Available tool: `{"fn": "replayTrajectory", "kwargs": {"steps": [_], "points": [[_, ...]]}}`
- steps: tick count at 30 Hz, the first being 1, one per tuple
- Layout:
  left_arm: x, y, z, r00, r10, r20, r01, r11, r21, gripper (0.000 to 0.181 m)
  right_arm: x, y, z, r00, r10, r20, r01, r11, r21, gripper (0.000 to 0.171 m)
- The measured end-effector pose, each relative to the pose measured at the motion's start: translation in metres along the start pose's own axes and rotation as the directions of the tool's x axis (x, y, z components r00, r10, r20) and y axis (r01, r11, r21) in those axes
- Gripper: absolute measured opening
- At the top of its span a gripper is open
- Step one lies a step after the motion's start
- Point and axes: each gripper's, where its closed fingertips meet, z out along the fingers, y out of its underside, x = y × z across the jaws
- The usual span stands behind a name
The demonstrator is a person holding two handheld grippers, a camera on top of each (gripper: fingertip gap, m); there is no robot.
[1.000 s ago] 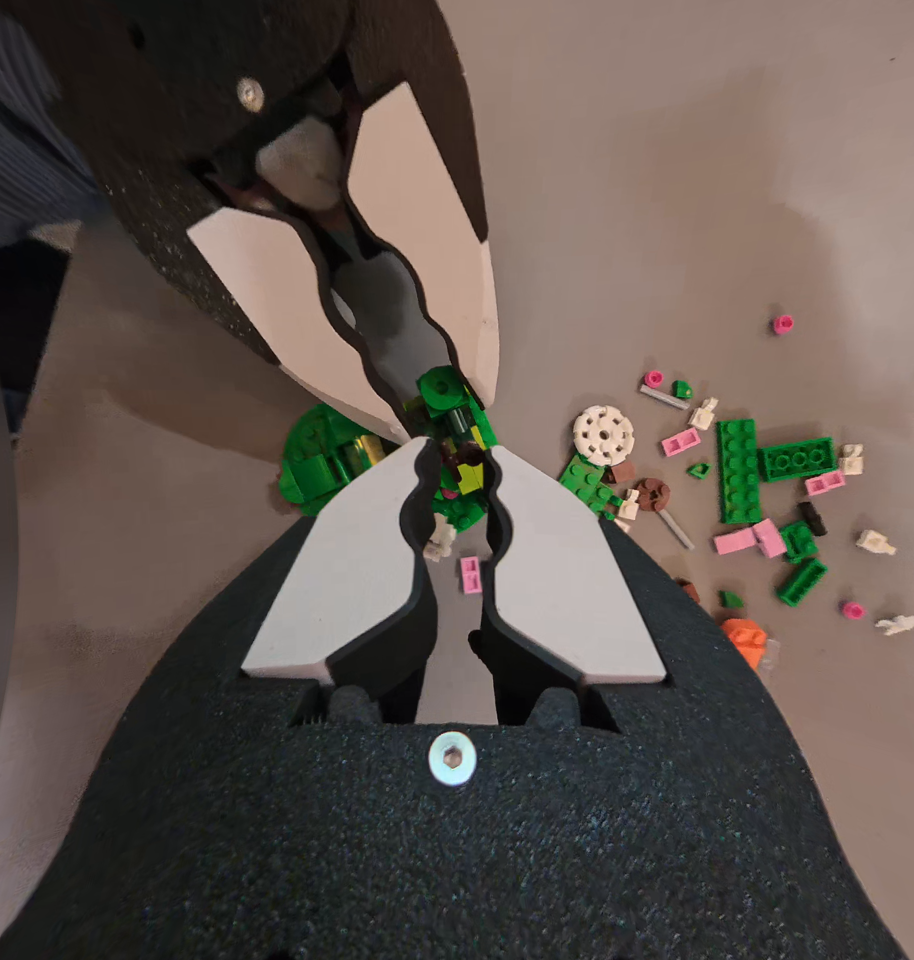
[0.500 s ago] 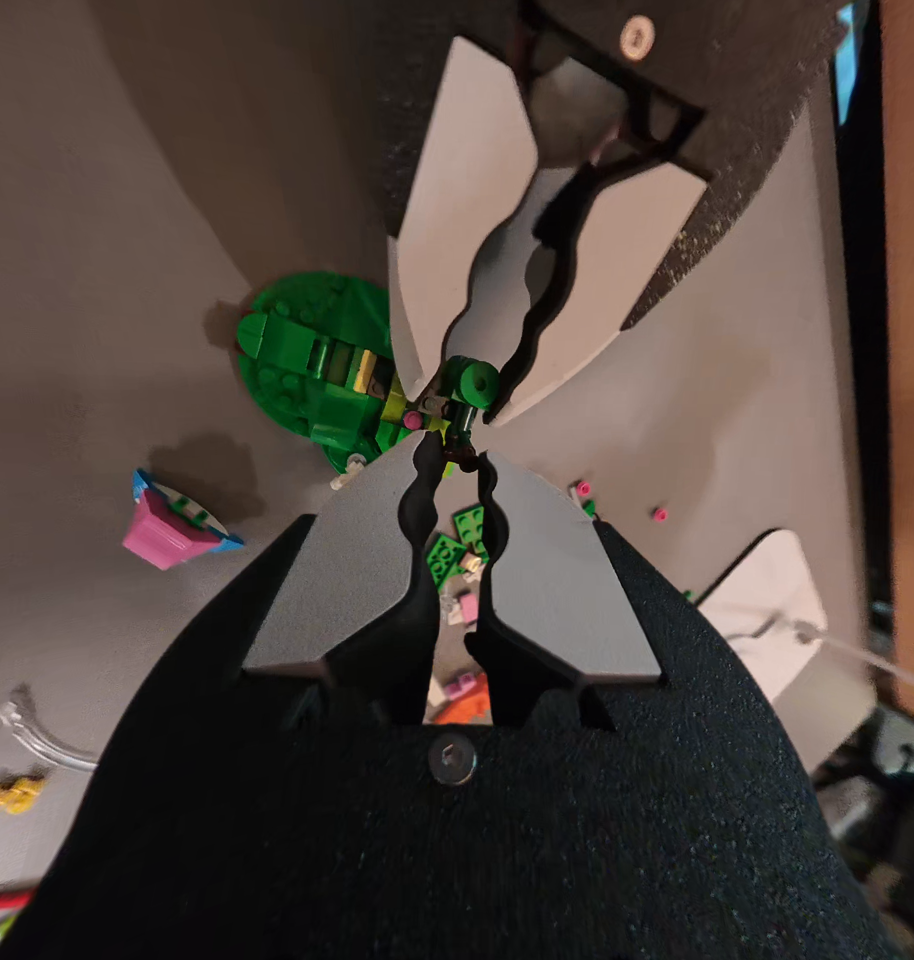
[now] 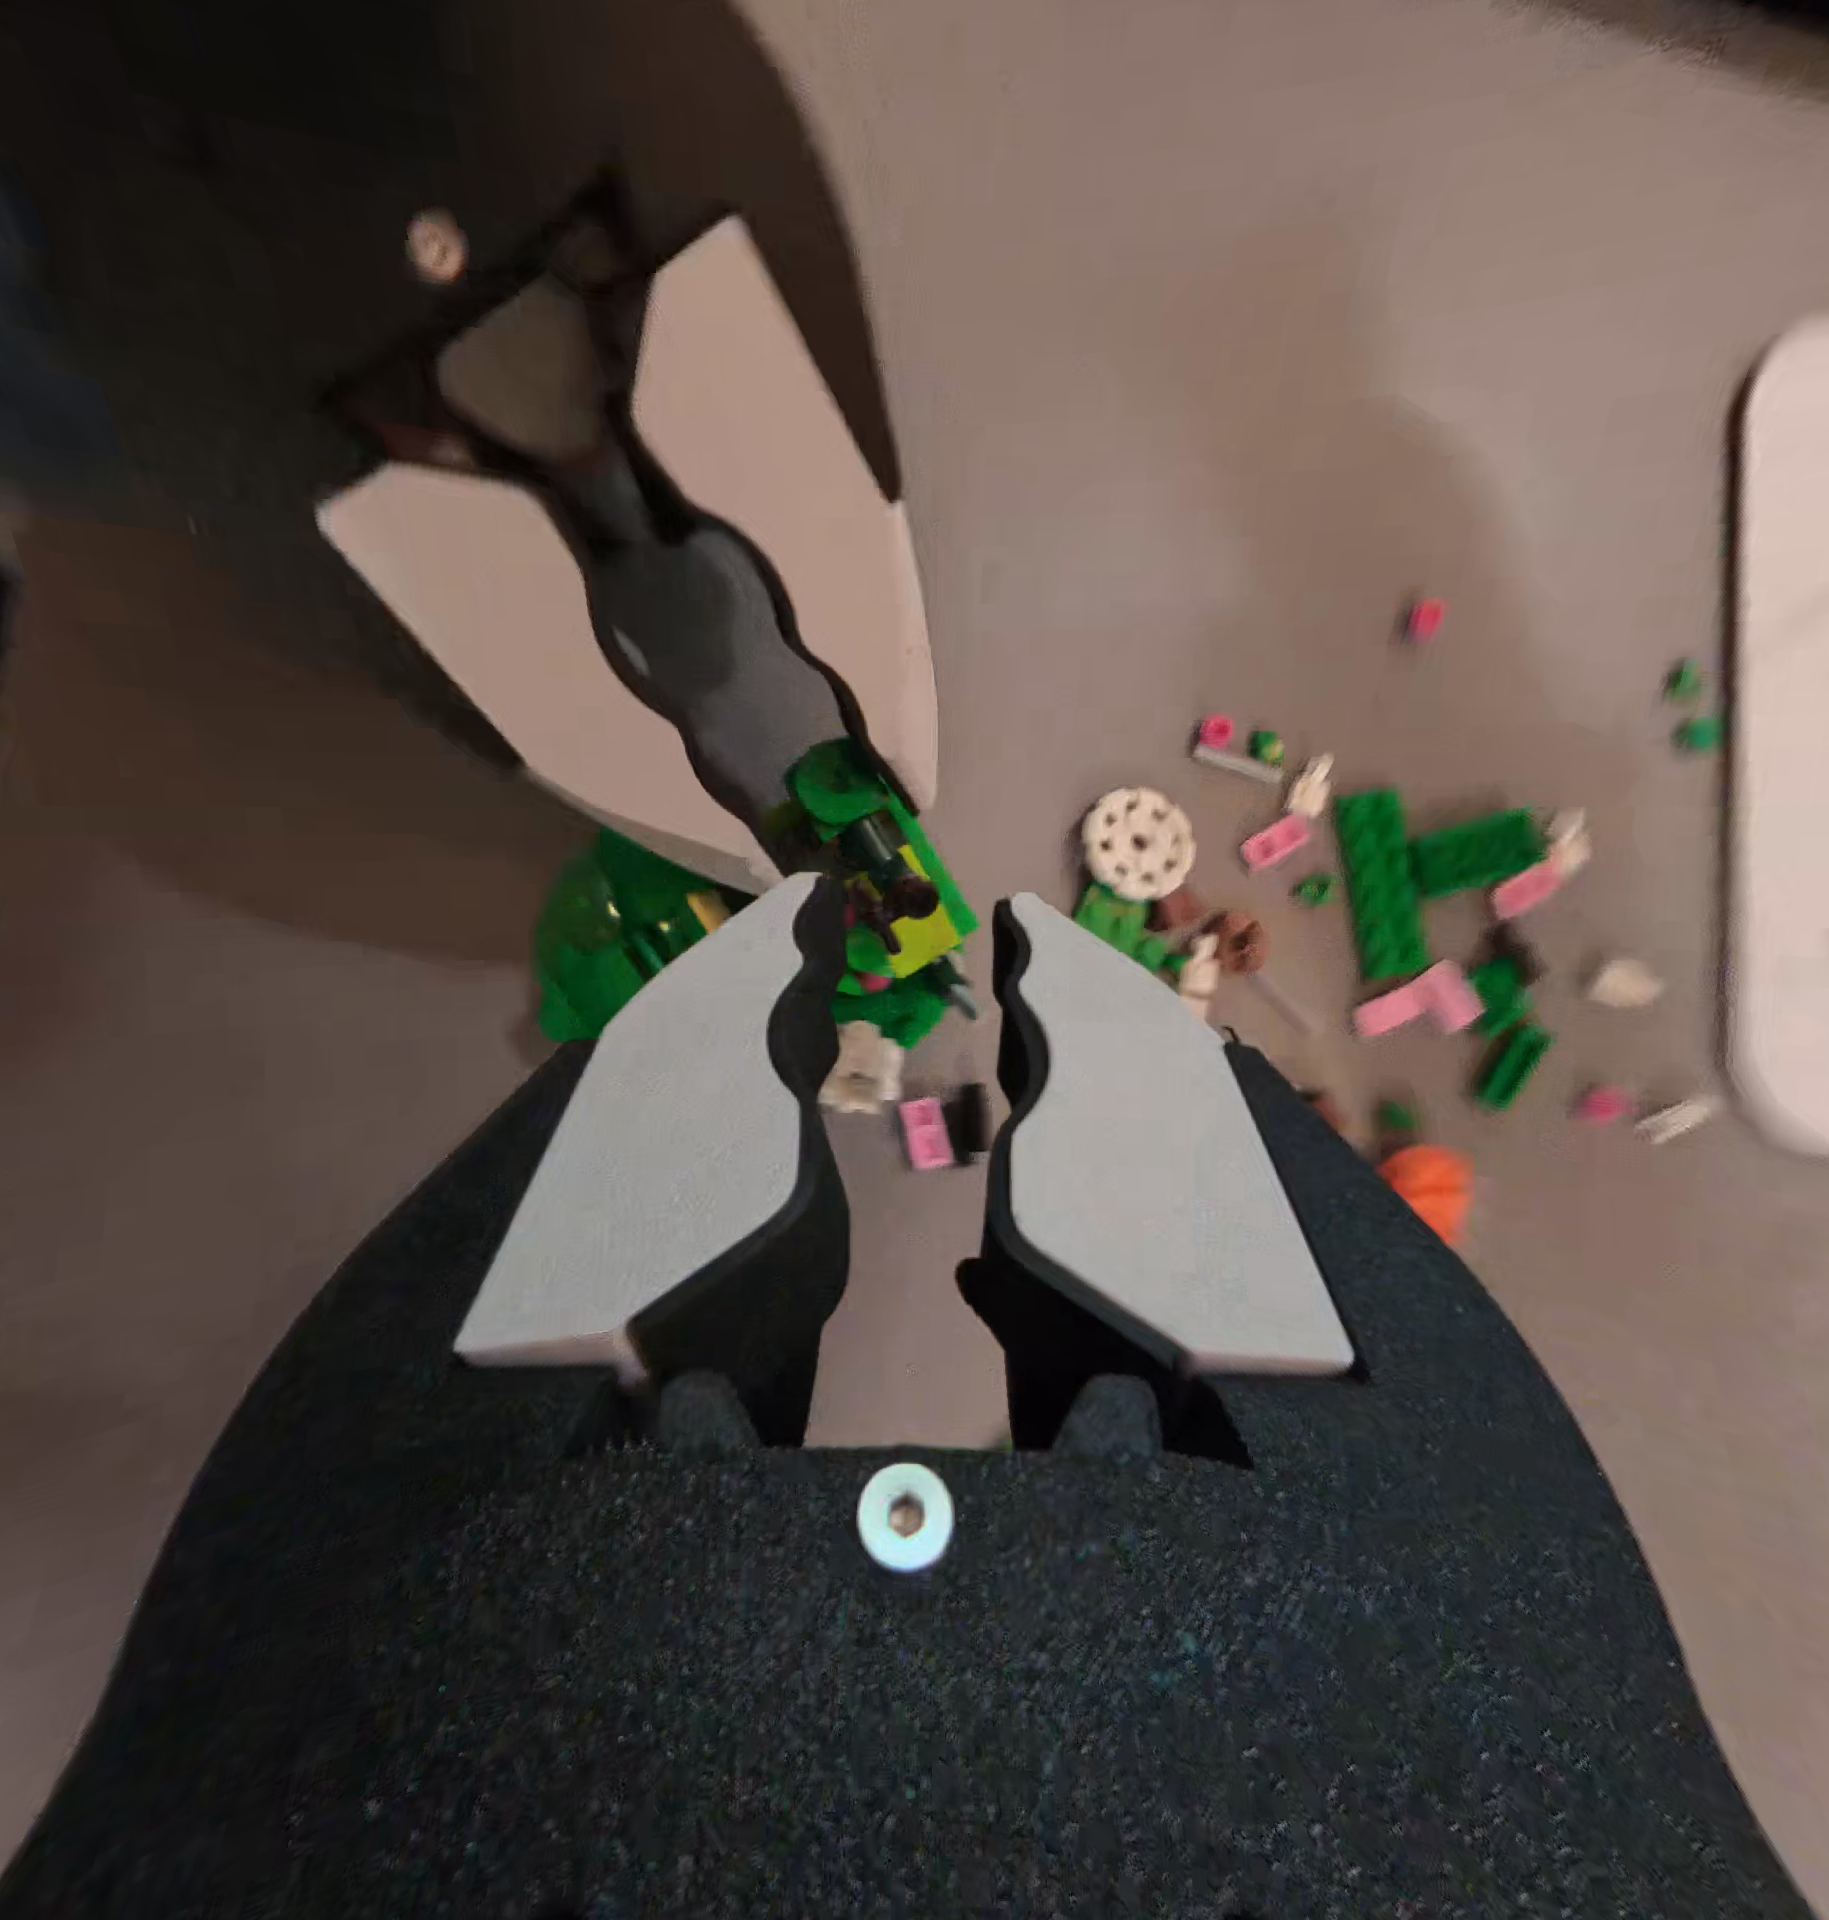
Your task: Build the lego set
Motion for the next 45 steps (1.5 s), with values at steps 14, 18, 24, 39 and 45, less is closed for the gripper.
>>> {"fn": "replayTrajectory", "kwargs": {"steps": [14, 18, 24, 39, 45], "points": [[-0.003, 0.000, 0.000, 0.999, -0.008, 0.032, 0.008, 1.000, -0.005, 0.027, -0.007, -0.001, 0.012, 0.740, 0.665, 0.100, -0.663, 0.697, 0.273, 0.027], [-0.003, 0.000, 0.000, 0.999, -0.005, 0.035, 0.005, 1.000, -0.005, 0.027, -0.002, 0.000, 0.009, 0.705, 0.703, 0.087, -0.689, 0.652, 0.317, 0.022], [-0.003, 0.000, 0.000, 0.999, -0.009, 0.032, 0.009, 1.000, -0.005, 0.027, -0.004, 0.000, 0.011, 0.733, 0.677, 0.070, -0.659, 0.681, 0.320, 0.016], [-0.002, 0.000, 0.000, 1.000, -0.027, 0.004, 0.027, 1.000, -0.004, 0.026, -0.005, 0.006, 0.012, 0.977, 0.210, 0.039, -0.212, 0.934, 0.286, 0.007], [-0.002, 0.000, 0.000, 1.000, -0.027, 0.001, 0.027, 1.000, -0.003, 0.026, -0.005, 0.007, 0.011, 0.998, 0.034, 0.046, -0.045, 0.964, 0.263, 0.006]]}}
